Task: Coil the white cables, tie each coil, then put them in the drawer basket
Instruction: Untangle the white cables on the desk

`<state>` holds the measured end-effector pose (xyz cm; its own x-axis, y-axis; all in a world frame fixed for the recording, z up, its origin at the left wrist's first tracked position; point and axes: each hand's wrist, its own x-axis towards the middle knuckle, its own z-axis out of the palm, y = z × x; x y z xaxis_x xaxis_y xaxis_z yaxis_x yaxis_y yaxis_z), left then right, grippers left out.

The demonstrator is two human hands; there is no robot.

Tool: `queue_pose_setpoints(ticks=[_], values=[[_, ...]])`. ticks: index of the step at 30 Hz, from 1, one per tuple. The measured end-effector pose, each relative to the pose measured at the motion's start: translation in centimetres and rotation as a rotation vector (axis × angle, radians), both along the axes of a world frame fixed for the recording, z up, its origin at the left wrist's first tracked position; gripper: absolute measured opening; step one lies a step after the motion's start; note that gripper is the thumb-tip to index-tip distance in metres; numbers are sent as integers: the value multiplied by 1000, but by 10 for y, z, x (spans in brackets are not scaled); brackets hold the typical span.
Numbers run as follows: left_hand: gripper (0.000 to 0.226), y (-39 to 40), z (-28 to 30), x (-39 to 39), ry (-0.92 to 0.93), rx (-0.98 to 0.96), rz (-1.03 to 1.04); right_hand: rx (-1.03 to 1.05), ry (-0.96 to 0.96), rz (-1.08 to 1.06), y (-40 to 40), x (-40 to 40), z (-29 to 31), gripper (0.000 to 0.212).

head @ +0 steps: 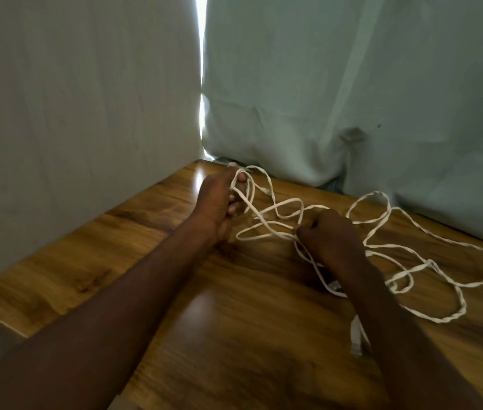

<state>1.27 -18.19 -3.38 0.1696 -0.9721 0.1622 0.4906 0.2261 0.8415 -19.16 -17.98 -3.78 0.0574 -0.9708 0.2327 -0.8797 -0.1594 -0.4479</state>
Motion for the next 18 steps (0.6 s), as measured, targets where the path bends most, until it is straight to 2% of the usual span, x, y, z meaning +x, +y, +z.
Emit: queue_pose_setpoints(ticks=[4,6,8,10,12,13,14,17,18], values=[[42,-5,-2,17,251,89,23,23,-80,75,6,1,9,36],[41,-6,-2,24,303,114,76,162,-192,168,13,1,26,58],[42,-7,-4,28,365,145,101,317,-169,278,21,1,43,69],[44,-8,-6,28,398,162,101,318,36,384,27,2,45,56],[46,-9,-7,27,401,167,92,189,151,392,25,2,34,34],[46,-9,-7,27,391,170,94,144,98,396,24,2,29,29],[45,-9,-6,27,377,173,107,146,-39,381,23,1,26,31],[41,-7,-6,33,392,169,145,264,-697,155,16,-3,24,30],[40,-7,-6,36,428,158,141,294,-829,52,11,-6,24,27]])
